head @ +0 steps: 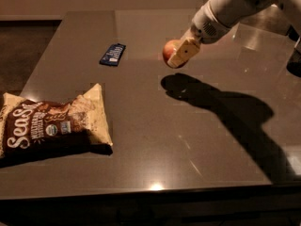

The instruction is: Move apple near brown chip bag

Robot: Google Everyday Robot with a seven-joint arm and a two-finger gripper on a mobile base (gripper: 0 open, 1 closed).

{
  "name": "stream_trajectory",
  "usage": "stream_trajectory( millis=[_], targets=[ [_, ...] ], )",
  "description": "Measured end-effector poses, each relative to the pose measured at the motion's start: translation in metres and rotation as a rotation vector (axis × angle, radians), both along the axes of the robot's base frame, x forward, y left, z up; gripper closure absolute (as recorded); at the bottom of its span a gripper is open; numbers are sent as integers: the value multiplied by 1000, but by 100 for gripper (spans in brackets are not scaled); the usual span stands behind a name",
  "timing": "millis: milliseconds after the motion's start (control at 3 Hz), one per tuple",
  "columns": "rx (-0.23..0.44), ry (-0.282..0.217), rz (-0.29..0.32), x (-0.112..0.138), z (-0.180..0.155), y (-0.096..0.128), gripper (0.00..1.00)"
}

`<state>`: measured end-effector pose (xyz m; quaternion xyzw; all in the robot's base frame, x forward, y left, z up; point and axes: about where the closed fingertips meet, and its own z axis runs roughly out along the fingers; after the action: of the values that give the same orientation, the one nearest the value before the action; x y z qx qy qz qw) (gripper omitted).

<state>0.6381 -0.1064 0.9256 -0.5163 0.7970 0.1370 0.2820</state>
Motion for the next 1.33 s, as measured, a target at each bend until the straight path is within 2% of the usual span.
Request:
stream_trajectory(
  millis=[333,1000,1333],
  targets=[
    [13,-43,154,-22,16,48,100],
    [14,-43,351,-54,4,107,100],
    [11,-26,419,-65,-10,126,100]
  ],
)
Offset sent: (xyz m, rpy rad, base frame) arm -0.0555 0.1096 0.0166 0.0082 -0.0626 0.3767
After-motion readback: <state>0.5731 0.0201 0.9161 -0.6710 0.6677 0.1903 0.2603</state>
